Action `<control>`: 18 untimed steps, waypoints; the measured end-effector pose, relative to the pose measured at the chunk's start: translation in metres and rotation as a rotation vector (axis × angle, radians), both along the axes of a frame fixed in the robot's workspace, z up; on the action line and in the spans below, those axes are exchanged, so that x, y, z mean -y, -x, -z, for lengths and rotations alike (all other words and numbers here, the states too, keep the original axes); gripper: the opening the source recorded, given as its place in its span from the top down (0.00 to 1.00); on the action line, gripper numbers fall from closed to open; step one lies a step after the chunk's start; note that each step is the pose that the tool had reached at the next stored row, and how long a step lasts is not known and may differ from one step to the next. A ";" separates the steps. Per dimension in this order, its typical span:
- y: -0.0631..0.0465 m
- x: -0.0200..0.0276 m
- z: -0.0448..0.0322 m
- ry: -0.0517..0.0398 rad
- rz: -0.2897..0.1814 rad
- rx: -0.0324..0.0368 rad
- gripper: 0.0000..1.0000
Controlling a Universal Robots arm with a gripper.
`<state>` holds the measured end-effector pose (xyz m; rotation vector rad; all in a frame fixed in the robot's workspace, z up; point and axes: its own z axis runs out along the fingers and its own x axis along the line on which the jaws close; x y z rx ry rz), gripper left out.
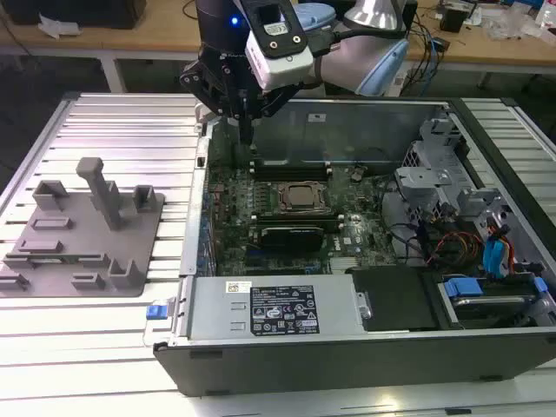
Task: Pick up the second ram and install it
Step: 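Reach for the second ram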
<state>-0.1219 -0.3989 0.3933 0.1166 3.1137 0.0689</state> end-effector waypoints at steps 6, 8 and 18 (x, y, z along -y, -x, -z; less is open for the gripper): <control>0.000 0.0000 0.0000 0.0000 0.000 0.0000 0.92; 0.000 0.0000 0.0000 0.0000 0.000 0.0000 0.92; 0.009 0.0000 0.0000 0.0001 0.000 0.0000 0.92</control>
